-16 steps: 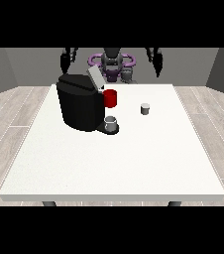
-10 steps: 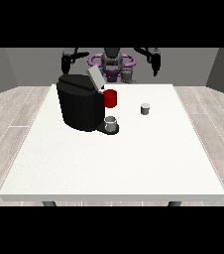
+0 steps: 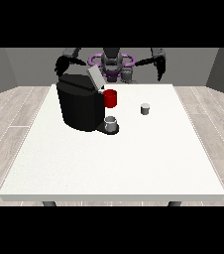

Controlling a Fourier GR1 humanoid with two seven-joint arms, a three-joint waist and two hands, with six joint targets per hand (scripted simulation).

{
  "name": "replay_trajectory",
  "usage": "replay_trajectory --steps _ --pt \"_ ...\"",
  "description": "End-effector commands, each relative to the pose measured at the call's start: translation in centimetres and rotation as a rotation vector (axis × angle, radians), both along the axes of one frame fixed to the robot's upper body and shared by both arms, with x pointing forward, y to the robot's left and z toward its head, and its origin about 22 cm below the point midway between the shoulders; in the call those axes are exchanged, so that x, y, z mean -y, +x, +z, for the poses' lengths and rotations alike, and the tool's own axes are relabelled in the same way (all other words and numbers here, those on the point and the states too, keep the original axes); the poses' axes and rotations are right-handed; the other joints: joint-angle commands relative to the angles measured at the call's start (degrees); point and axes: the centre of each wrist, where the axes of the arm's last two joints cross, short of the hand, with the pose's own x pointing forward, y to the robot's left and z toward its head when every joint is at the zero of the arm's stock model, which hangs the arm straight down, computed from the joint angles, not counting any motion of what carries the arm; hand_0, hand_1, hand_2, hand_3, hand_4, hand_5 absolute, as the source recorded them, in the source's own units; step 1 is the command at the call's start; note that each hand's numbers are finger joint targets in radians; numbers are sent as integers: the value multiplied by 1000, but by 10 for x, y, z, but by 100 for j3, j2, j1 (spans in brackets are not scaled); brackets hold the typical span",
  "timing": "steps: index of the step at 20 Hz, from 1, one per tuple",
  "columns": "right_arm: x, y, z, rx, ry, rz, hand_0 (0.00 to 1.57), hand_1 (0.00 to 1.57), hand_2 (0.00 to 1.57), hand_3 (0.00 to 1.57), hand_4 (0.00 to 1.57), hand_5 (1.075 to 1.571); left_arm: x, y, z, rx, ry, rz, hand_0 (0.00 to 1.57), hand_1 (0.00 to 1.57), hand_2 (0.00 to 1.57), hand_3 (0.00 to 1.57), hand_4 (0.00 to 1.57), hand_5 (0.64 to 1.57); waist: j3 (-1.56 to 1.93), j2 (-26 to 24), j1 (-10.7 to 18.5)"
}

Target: Insert the coffee pod into the coffee machine and close the lid

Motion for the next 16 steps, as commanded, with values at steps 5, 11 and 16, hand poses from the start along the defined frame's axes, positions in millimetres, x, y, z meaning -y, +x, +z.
replay_trajectory --steps 5,11,16 --pt "-24 10 18 68 9 52 0 0 0 0 168 1571 -46 44 17 -105 43 40 0 0 0 0 0 1571 -3 486 -439" --pt "-16 26 33 123 9 78 0 0 0 0 283 1571 -54 57 2 -134 86 55 0 0 0 0 0 1571 -3 900 -435" --pt "-21 29 44 64 -1 78 0 0 0 0 332 1571 -47 68 -14 -191 132 85 0 0 0 0 0 1571 -3 856 -534"
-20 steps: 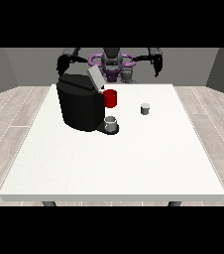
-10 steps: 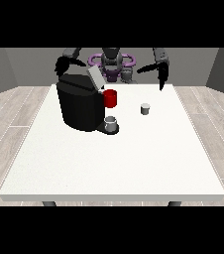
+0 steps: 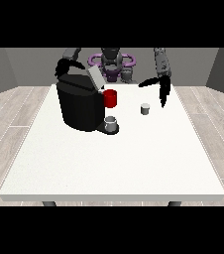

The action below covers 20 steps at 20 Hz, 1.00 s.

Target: Insert the coffee pod into the coffee machine and close the lid

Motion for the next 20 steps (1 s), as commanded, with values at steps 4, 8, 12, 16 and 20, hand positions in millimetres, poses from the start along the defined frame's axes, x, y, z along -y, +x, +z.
replay_trajectory --steps 4,8,12,16,20 --pt "-7 7 -16 -37 -8 -31 0 0 0 0 397 1571 6 17 -5 -92 99 -16 0 0 0 0 0 1571 1 39 87" --pt "6 18 -25 -47 -13 -47 0 0 0 0 371 1571 25 27 -2 -77 154 -61 0 0 198 0 0 1571 2 175 121" --pt "4 21 -20 -132 -60 -37 0 0 0 0 423 1571 35 25 -22 -129 211 -48 223 223 529 222 0 1571 1 -70 145" --pt "-20 15 -2 -97 -63 0 0 0 0 0 410 1571 -14 24 -18 -151 245 12 807 807 847 501 0 1571 -3 44 -72" --pt "-2 23 -15 -94 -61 -22 0 0 0 0 427 1571 2 30 -19 -142 337 -27 634 634 756 487 0 1571 1 184 -17"
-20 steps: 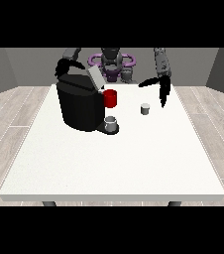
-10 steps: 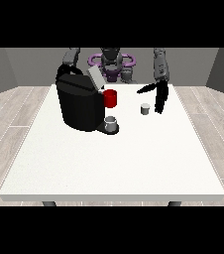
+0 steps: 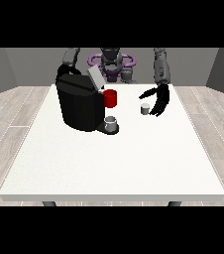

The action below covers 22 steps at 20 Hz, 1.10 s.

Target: Insert the coffee pod into the coffee machine and close the lid

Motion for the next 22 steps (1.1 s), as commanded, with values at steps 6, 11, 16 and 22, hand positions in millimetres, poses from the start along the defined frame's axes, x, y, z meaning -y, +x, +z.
replay_trajectory --steps 6,11,16,22 --pt "-3 4 -2 -15 11 -16 0 0 0 0 453 1571 -4 -1 -12 6 193 -48 608 608 745 483 0 1571 0 72 10" --pt "2 14 1 11 20 -12 0 0 0 0 527 1571 16 16 2 102 219 -20 719 719 864 649 229 1571 2 135 -9" --pt "-3 10 2 9 22 -1 0 0 0 0 513 1571 6 22 7 97 270 1 836 836 974 748 380 1571 1 99 -126" --pt "-14 3 4 19 73 2 0 0 0 0 515 1571 -1 2 -26 69 369 -23 970 970 1054 793 319 1571 1 210 -176"
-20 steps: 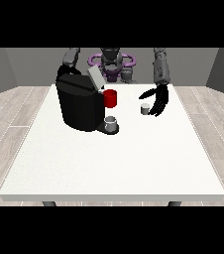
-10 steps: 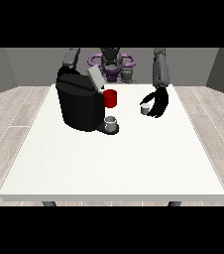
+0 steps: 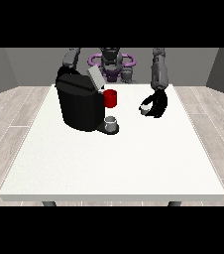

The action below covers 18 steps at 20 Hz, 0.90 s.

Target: Insert the coffee pod into the coffee machine and close the lid

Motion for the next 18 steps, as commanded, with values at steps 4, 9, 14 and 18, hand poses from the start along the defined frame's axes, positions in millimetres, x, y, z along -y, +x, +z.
replay_trajectory --steps 4,9,14,18 --pt "10 8 0 7 9 -11 0 0 0 0 429 1571 5 15 18 25 55 -54 1225 1225 1358 1305 473 1571 -12 105 39" --pt "8 14 1 -27 38 -42 0 0 0 0 445 1571 16 28 41 59 7 -179 1477 1477 1470 1410 632 1571 -12 -218 209" --pt "-1 14 -15 -15 14 -3 0 0 0 0 505 1571 33 52 90 137 1 -208 1323 1323 1383 1352 581 1571 -11 -76 63" --pt "28 11 -24 -92 25 -18 0 0 0 0 468 1571 46 55 98 82 -4 -264 1256 1256 1331 1292 545 1571 -10 -522 121"
